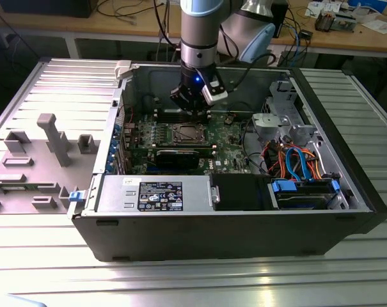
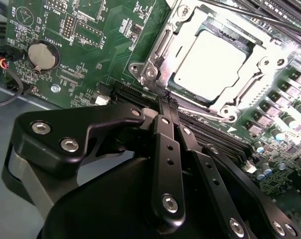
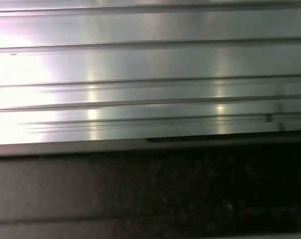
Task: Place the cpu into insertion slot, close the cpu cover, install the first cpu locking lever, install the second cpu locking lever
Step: 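Install the first cpu locking lever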
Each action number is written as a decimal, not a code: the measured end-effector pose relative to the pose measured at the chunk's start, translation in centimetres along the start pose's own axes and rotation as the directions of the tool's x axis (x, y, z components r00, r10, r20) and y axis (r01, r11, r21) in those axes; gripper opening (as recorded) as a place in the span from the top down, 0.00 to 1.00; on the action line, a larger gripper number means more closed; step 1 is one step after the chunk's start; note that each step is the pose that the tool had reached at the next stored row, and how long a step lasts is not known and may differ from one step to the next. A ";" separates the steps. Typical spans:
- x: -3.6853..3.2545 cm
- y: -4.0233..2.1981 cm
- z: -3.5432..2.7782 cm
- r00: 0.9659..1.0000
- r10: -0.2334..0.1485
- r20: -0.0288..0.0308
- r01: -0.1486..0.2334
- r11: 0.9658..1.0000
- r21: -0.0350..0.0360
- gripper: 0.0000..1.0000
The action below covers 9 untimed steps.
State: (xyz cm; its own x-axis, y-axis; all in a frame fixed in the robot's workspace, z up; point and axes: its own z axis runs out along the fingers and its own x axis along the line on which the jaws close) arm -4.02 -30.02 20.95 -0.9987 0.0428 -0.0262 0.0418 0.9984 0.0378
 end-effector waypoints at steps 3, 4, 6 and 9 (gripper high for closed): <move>-0.07 -0.01 0.23 1.000 0.000 0.000 0.000 1.000 0.000 0.89; -0.09 -0.01 0.26 1.000 0.000 0.000 0.000 1.000 0.000 0.89; -0.11 -0.01 0.32 1.000 0.000 0.000 0.000 1.000 0.000 0.89; -0.17 -0.02 0.47 1.000 0.000 -0.001 0.000 1.000 0.000 0.89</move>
State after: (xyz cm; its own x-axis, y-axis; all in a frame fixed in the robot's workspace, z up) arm -3.84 -30.02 20.48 -0.9988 0.0429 -0.0255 0.0419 0.9984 0.0380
